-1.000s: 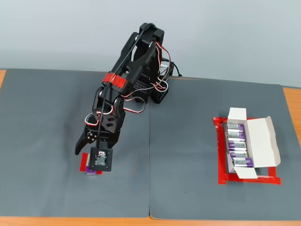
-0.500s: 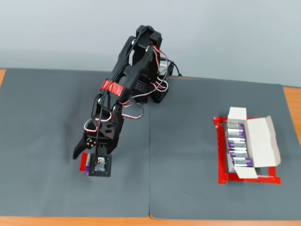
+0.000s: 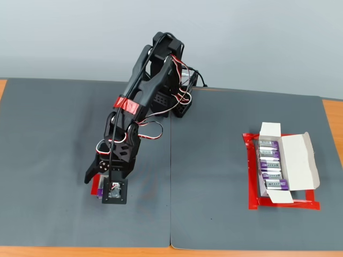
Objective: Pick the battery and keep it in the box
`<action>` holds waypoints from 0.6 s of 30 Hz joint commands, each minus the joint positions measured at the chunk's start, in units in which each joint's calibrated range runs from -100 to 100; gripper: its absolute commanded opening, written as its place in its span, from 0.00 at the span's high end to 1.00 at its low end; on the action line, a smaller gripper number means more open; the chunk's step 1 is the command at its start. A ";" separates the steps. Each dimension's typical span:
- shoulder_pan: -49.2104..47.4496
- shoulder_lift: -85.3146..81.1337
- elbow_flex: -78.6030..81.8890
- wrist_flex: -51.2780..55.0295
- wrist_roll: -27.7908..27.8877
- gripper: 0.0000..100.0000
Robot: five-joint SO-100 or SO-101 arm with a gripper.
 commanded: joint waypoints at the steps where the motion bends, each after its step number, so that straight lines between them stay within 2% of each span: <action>1: 0.28 0.20 -2.84 -2.75 -0.11 0.68; 18: 0.43 0.97 -1.75 -2.92 -0.06 0.69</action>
